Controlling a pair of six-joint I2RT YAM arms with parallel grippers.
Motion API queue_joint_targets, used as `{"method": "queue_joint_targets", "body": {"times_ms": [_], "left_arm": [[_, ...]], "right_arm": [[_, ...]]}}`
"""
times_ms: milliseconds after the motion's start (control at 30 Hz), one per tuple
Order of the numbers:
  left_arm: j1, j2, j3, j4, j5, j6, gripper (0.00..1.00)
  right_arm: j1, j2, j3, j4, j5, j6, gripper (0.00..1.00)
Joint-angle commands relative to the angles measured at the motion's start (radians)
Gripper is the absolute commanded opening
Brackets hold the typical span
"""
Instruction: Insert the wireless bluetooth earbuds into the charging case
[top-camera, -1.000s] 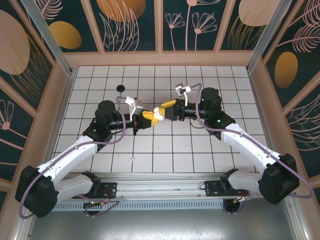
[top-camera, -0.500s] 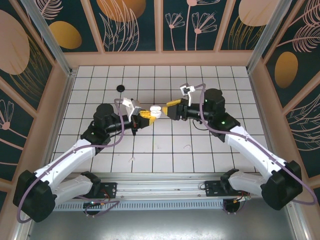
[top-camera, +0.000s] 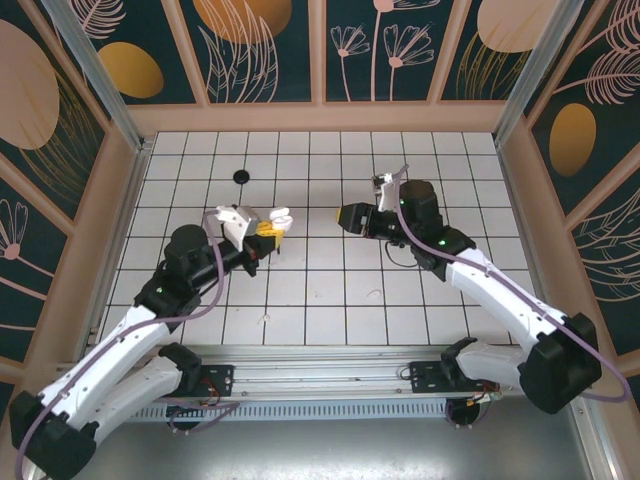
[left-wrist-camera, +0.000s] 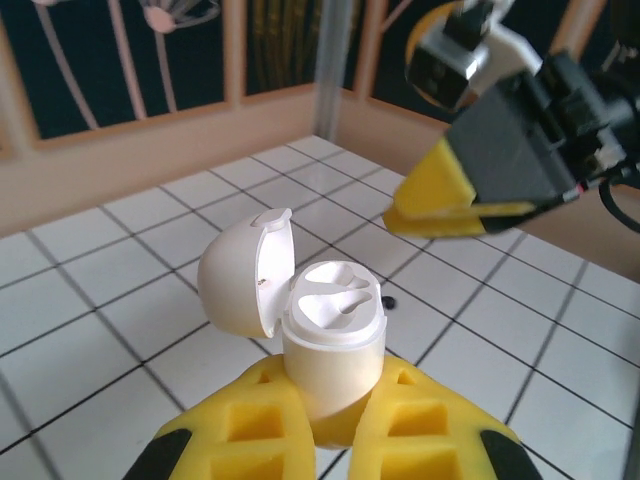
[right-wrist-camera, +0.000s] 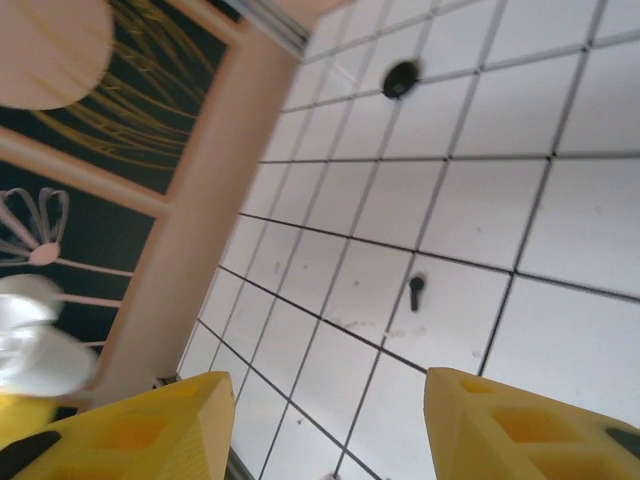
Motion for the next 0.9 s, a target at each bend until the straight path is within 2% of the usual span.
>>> {"method": "queue_joint_targets", "body": {"times_ms": [0,300,500,700,867], "left_arm": [[-0.006,-0.093,-0.023,-0.109,-0.170,0.022,0.00],[-0.004,-0.243,-0.042,-0.201,-0.277,0.018,0.00],[-0.006,-0.277,-0.018,-0.265,-0.314,0.013,0.00],[-0.005,-0.350,0.008,-0.347,-0.400,0.000,0.00],[-0.005,-0.407,0.021,-0.388,-0.414,-0.003,0.00]], "right_arm": [[0.071,0.060,-0.023,-0.054,0.062,0.160,0.50],[0.390,0.200,-0.009,-0.096,0.249,0.393,0.41],[0.555,0.379,0.117,-0.160,0.281,0.475,0.37],[0.644,0.566,0.254,-0.166,0.233,0.518,0.36],[0.673,0.683,0.345,-0.184,0.189,0.538,0.33]]}}
